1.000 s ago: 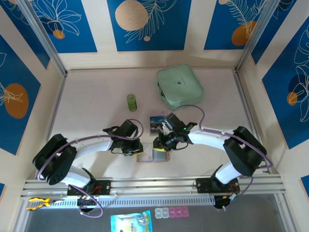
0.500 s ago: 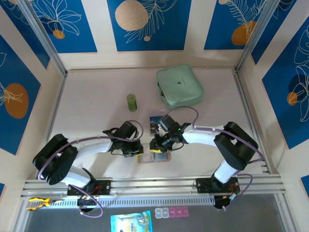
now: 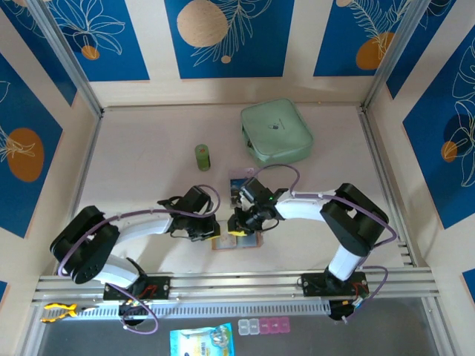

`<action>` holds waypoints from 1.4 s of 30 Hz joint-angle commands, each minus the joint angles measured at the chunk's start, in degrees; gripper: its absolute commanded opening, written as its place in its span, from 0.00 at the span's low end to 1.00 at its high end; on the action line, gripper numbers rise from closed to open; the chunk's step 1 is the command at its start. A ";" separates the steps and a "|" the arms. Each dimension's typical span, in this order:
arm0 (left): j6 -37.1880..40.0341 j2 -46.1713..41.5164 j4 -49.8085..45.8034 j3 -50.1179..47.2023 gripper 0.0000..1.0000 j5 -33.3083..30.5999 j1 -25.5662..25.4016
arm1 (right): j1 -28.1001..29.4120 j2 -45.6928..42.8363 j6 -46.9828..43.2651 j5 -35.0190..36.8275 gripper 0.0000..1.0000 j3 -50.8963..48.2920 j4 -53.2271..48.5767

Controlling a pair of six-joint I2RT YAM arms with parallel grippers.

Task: Take the credit cards out of the card holder

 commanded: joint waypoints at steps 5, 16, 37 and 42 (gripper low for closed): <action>-0.21 -0.42 -1.34 -1.30 0.12 -0.12 0.33 | 0.70 1.24 -0.75 -0.35 0.24 1.75 -1.71; -0.16 -0.46 -1.53 -1.14 0.12 -0.26 0.35 | 0.87 -0.33 -3.60 5.20 0.24 4.27 -10.51; 0.41 0.02 -2.65 4.00 0.02 1.09 -1.50 | -0.33 -4.14 -3.40 3.73 0.24 3.11 -9.07; 0.26 1.63 -2.36 3.04 0.00 0.57 -1.71 | -0.59 -3.54 -3.39 3.65 0.24 2.59 -8.85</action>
